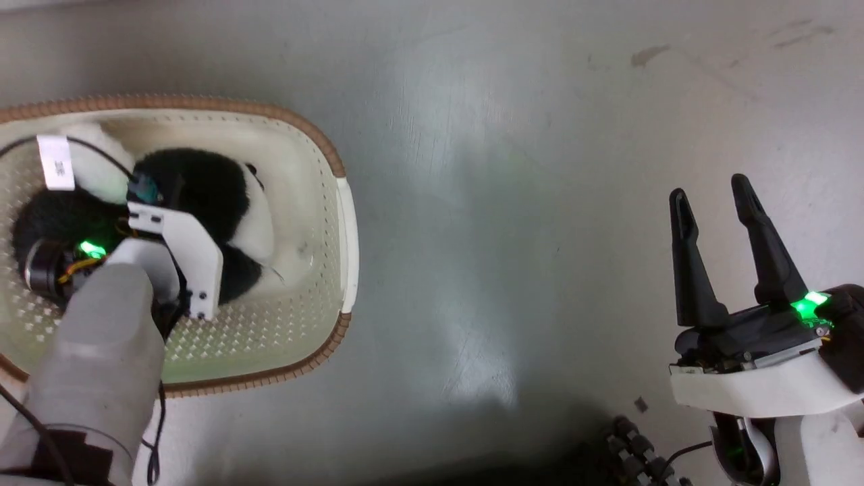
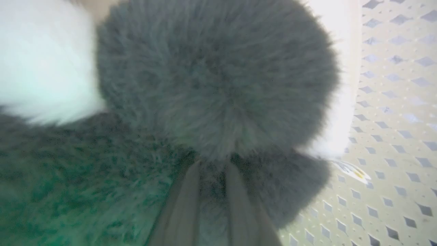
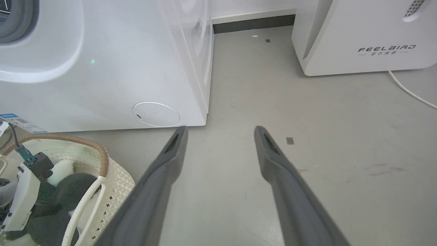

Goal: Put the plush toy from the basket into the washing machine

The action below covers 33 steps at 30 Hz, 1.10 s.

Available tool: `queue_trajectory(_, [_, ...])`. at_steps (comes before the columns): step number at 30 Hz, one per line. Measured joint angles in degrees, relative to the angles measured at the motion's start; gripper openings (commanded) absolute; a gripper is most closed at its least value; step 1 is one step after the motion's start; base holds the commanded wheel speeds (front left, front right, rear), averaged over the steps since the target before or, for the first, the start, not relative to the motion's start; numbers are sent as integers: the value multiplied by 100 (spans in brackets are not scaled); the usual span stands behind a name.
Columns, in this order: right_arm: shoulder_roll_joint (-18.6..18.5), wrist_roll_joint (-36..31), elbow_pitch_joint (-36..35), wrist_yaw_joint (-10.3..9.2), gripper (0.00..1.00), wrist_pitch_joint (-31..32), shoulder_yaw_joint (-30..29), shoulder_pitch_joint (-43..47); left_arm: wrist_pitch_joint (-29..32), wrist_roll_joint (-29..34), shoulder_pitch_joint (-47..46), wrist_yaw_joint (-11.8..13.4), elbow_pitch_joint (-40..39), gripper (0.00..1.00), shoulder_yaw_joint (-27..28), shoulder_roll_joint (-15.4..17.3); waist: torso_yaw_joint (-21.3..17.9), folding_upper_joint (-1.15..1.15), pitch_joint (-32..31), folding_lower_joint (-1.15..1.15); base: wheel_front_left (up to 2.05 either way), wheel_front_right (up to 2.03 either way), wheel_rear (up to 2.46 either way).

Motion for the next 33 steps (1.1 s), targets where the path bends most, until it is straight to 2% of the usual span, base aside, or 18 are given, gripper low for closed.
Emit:
queue_trajectory(14, [1, -304, 280, 0, 100, -4, -110, 97, -1433, -492, 1120, -52, 121, 0, 76, -646, 249, 0, -1557, 0, 0, 0, 0])
queue_trajectory(22, [1, -377, 402, 0, 100, -4, -132, 381, -2065, -778, 1711, -52, -74, 0, 122, -781, 470, 0, -2555, -1, 0, 0, 0])
queue_trajectory(26, [0, -415, 456, 0, 100, -4, -140, 523, -2123, -887, 2011, -53, -488, 0, 138, -831, 594, 0, -2972, -1, 0, 0, 0])
queue_trajectory(27, [0, -441, 480, 0, 100, -4, -155, 605, -2124, -893, 2198, -53, -909, 0, 214, -831, 664, 0, -3156, -1, 0, 0, 0])
queue_trajectory(33, [0, -456, 495, 0, 100, -4, -172, 769, -2162, -866, 2880, -40, -2293, 0, 541, -836, 857, 0, -3615, -1, 0, 0, 0])
